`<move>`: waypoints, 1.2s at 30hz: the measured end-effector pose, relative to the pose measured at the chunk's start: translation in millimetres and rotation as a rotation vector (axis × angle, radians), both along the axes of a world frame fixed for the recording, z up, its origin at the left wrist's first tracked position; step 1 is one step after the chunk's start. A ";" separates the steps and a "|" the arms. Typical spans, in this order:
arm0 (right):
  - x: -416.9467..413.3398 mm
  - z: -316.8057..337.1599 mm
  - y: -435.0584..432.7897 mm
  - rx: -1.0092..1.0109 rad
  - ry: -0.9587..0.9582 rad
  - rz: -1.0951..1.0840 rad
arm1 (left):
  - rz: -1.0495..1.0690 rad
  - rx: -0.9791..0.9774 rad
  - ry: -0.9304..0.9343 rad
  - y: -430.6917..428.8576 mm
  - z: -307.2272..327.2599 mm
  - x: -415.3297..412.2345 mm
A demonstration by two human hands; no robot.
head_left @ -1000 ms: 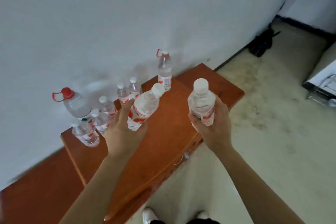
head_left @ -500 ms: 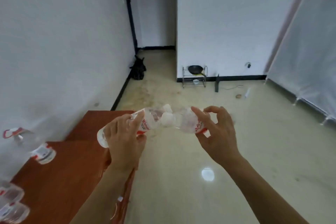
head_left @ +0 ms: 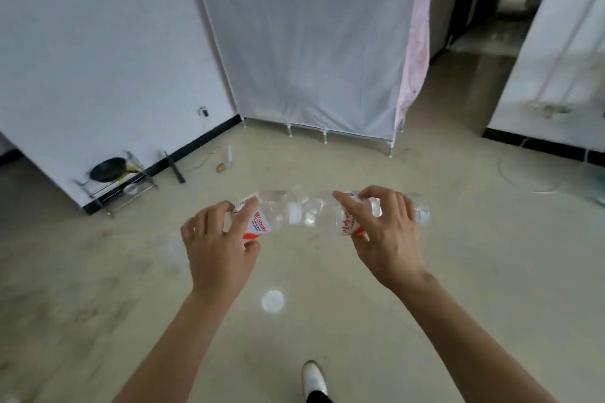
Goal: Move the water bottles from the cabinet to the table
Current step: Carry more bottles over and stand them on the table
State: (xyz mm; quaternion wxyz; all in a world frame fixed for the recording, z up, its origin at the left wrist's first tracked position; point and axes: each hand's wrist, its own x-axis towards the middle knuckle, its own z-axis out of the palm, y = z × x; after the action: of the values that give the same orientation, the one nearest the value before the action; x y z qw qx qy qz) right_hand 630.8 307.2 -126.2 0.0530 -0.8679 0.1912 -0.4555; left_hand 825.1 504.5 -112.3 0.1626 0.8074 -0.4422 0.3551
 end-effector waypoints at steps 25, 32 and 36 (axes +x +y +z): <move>-418.9 0.9 -299.7 0.037 0.194 -1.217 | -1.296 0.129 0.020 -632.2 -12.8 -351.8; -545.9 4.9 -399.4 0.030 0.142 -1.232 | -1.315 0.188 0.028 -729.8 3.7 -483.7; -593.9 11.1 -454.0 0.058 0.149 -1.240 | -1.281 0.191 0.045 -777.5 8.6 -528.5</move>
State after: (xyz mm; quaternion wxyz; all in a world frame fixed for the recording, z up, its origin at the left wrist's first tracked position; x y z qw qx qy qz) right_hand 36.9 -146.9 -115.1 -0.2113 -0.6230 0.6748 -0.3346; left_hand 296.5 -273.0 -103.7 0.2789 0.4018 -0.8625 0.1296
